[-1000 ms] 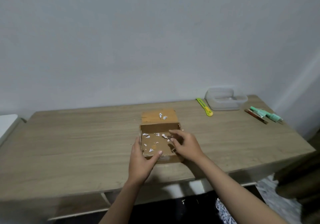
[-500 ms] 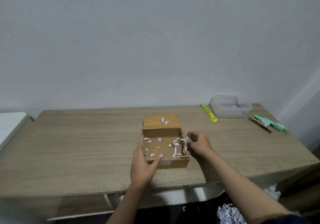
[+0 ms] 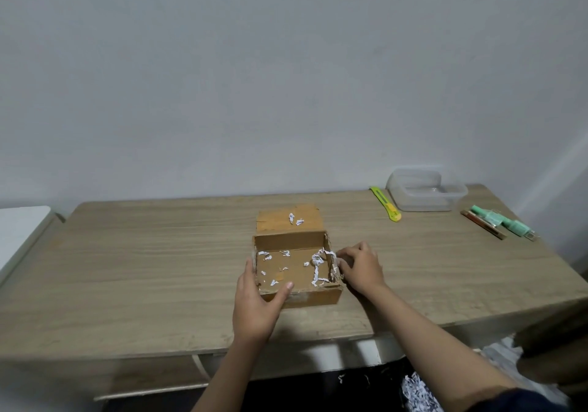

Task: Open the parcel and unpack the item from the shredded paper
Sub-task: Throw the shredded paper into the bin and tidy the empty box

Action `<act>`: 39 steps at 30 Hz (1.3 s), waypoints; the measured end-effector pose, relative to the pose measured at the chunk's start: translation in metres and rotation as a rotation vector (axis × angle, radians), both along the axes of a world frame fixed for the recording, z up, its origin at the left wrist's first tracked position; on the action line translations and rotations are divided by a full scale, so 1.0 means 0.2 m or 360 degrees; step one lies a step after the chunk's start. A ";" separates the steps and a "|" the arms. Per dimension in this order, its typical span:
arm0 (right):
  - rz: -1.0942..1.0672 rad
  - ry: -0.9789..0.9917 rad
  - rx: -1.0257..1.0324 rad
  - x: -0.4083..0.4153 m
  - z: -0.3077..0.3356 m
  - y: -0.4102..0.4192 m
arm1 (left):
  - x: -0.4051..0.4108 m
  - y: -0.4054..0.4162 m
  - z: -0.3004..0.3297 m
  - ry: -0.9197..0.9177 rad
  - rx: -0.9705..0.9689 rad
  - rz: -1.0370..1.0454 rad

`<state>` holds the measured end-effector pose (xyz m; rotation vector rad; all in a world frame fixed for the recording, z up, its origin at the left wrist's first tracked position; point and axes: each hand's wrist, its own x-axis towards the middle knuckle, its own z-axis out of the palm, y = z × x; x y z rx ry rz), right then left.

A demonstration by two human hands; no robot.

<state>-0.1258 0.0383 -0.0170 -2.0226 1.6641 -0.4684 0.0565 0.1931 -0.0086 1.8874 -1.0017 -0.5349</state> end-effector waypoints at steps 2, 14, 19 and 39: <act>-0.0012 -0.0013 -0.0012 0.01 0.00 0.01 | 0.00 0.00 0.00 -0.0003 -0.0013 0.0007; 0.0154 0.0017 0.0013 -0.05 0.01 0.05 | 0.00 0.00 -0.01 0.0006 -0.0034 0.0022; 0.0069 -0.0426 0.0018 -0.07 0.09 0.07 | 0.00 -0.01 -0.03 -0.0006 -0.0052 0.0023; 0.0092 -0.0645 0.0122 0.20 0.35 0.03 | 0.02 0.00 -0.04 0.0024 -0.0089 -0.0046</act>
